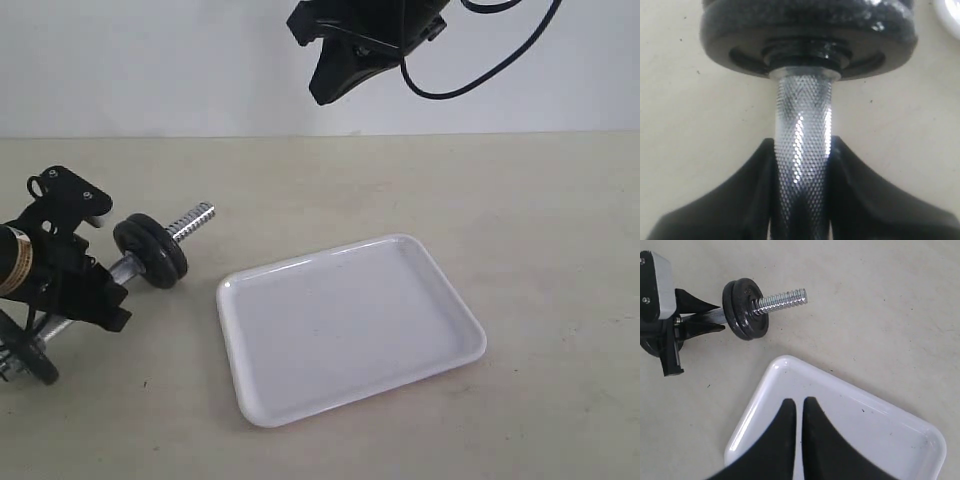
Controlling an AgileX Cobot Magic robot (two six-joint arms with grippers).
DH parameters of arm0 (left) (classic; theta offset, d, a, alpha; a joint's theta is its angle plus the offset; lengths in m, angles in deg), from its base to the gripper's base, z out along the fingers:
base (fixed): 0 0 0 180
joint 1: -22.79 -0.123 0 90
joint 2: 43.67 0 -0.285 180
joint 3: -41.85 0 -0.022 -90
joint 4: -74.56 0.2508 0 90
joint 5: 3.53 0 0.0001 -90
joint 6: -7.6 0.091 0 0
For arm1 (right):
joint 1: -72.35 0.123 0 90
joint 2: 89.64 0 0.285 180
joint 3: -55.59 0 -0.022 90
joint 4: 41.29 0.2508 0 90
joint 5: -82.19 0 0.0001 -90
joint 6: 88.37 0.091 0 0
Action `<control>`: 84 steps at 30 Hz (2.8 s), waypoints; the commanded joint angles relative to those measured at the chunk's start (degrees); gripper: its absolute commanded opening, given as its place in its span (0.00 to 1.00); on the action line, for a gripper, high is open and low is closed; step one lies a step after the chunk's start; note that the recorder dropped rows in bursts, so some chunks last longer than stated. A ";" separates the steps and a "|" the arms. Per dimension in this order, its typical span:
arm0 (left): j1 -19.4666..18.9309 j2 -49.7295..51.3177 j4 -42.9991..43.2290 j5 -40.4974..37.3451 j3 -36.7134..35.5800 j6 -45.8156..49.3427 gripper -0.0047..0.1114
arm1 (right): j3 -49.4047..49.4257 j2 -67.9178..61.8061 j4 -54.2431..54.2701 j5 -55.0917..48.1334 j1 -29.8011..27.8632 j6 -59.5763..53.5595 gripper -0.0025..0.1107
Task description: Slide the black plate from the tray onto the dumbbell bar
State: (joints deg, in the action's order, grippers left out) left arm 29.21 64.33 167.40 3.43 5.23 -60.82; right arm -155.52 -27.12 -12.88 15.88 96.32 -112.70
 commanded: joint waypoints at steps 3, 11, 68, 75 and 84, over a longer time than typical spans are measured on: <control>0.13 -2.20 -2.00 0.26 0.00 -10.17 0.08 | -0.34 0.65 -0.40 -0.82 -0.12 -0.04 0.02; 0.13 -2.20 -2.00 2.14 -3.20 -18.82 0.08 | -0.34 0.65 -0.40 -0.81 -0.12 -0.14 0.02; 11.00 -11.45 -54.27 13.55 -12.95 -14.25 0.08 | -0.34 0.65 0.20 -2.25 -0.12 -1.74 0.02; 12.33 -11.45 -56.90 10.58 -12.95 -12.45 0.08 | -0.34 0.65 0.43 -2.89 -0.12 -1.53 0.02; 12.33 -11.45 -58.34 11.48 -12.95 -12.90 0.08 | -0.34 0.65 0.42 -3.66 -0.12 -1.08 0.02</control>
State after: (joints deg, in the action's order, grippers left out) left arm 41.21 55.69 110.27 5.86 -9.14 -73.74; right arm -155.52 -27.12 -12.66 12.65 96.32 -113.74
